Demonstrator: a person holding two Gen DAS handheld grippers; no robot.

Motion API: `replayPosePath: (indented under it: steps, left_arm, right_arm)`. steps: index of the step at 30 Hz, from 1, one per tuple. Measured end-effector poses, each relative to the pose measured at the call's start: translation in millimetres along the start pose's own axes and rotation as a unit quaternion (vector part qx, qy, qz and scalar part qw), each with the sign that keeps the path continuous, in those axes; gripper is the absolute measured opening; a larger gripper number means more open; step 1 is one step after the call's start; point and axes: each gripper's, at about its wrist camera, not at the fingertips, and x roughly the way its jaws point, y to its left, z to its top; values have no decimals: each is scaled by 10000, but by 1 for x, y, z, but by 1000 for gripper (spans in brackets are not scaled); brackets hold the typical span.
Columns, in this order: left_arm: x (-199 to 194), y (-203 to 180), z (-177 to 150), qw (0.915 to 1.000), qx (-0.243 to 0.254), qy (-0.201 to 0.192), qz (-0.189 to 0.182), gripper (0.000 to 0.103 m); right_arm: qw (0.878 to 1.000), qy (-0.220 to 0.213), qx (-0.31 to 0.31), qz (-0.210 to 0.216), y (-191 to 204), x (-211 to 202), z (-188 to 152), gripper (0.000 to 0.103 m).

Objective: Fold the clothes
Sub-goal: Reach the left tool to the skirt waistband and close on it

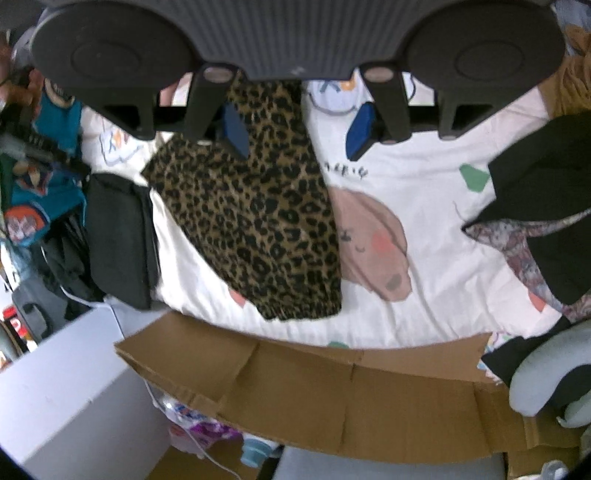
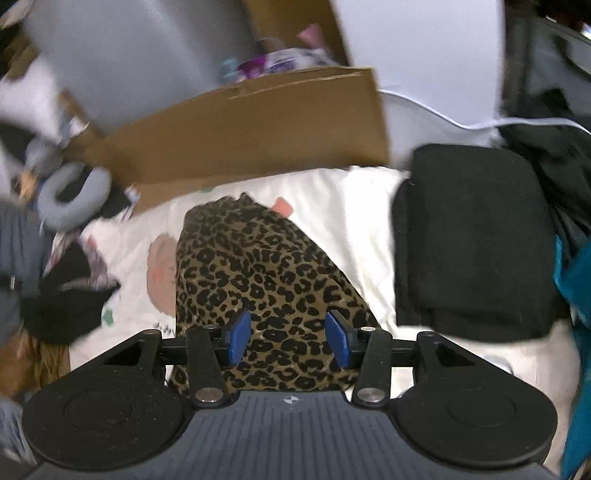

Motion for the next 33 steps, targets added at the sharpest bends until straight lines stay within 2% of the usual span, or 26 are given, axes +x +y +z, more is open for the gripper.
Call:
replayPosePath:
  steps: [6, 13, 20, 24, 27, 29, 33]
  left_arm:
    - [22, -13, 45, 9996, 6, -73, 276, 59]
    - [65, -33, 83, 9994, -26, -142, 304, 55]
    - [116, -47, 115, 9992, -195, -236, 238, 54]
    - [145, -58, 132, 9997, -3, -213, 101, 54]
    - [167, -65, 146, 9995, 210, -239, -18, 55]
    - [181, -68, 150, 9996, 153, -215, -21, 55]
    - [208, -73, 159, 9999, 49, -163, -24, 54]
  right_arm:
    - [9994, 107, -228, 253, -14, 31, 8, 52]
    - [9981, -198, -221, 535, -25, 61, 10, 52]
    - [9976, -119, -335, 594, -34, 106, 20, 52]
    - [9973, -196, -288, 651, -42, 128, 22, 52]
    - [9967, -451, -53, 674, -51, 142, 26, 52]
    - [9958, -606, 217, 658, -58, 152, 27, 52]
    - [9961, -496, 263, 676, -57, 166, 18, 52]
